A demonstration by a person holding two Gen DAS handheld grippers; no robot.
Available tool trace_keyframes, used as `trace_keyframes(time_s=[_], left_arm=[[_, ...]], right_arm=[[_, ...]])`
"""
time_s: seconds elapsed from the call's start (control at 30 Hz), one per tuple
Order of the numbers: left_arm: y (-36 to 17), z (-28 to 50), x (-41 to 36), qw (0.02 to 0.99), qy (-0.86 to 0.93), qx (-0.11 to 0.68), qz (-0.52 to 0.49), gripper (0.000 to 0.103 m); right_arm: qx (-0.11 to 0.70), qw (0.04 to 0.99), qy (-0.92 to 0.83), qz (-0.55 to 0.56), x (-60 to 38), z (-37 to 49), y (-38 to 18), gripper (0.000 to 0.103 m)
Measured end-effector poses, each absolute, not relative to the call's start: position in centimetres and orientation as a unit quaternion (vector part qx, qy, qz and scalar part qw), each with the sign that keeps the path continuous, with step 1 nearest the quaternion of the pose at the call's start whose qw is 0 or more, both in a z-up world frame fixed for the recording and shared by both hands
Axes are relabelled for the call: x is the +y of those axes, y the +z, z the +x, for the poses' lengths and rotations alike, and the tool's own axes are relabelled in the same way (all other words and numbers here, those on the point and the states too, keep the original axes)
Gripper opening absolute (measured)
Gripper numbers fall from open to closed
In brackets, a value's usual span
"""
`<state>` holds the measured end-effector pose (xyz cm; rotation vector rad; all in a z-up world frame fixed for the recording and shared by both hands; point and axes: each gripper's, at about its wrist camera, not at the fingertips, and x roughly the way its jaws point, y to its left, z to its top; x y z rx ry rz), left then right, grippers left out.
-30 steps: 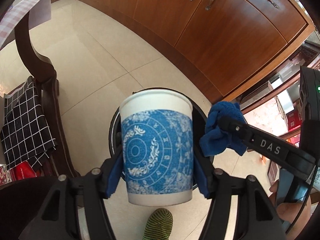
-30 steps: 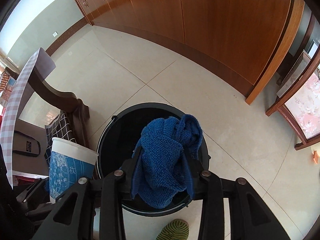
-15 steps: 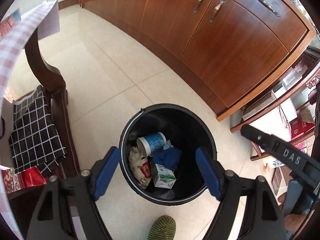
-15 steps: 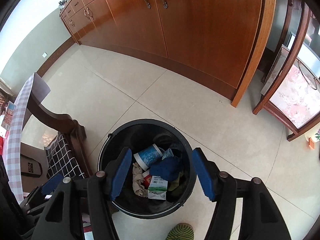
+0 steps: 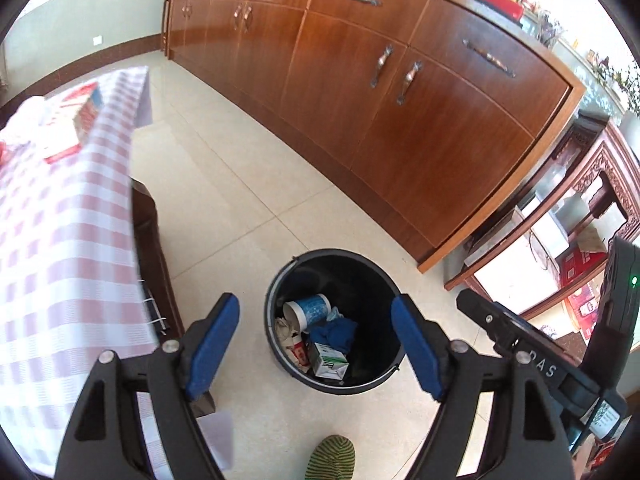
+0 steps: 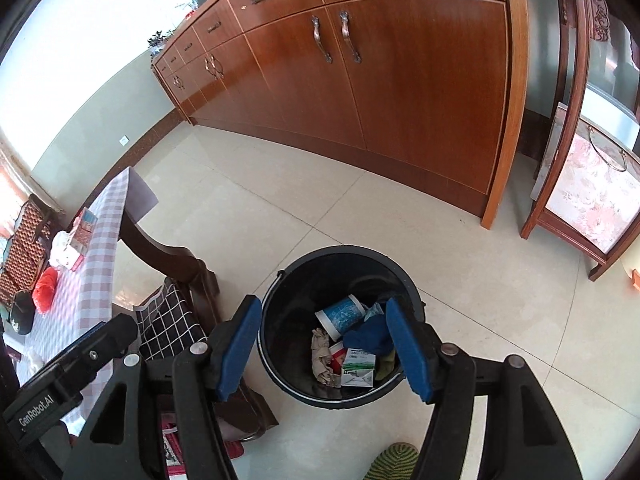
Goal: Collect trash
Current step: 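Move both tools back toward the white cloth and milk carton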
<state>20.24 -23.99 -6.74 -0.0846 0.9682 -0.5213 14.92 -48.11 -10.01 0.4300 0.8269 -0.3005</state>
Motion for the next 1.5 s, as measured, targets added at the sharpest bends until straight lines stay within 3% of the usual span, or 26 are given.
trace_keyframes(time_s=[0.5, 1.03, 1.5], left_arm=[[-2.8, 19.3, -10.4, 0.904, -0.141, 0.399, -0.068, 0.08], [-4.7, 17.8, 3.2, 0.919, -0.002, 0.384, -0.087, 0.08], [-7.5, 19.3, 8.2, 0.913, 0.05, 0.396, -0.088, 0.08]], right_arm=[[0.367, 0.92, -0.029, 0.132, -35.6, 16.4, -6.6, 0.072], [0.367, 0.921, 0.099, 0.081, -21.0, 19.5, -6.1, 0.074], [0.378, 0.914, 0.135, 0.051, -13.7, 22.8, -7.5, 0.074]])
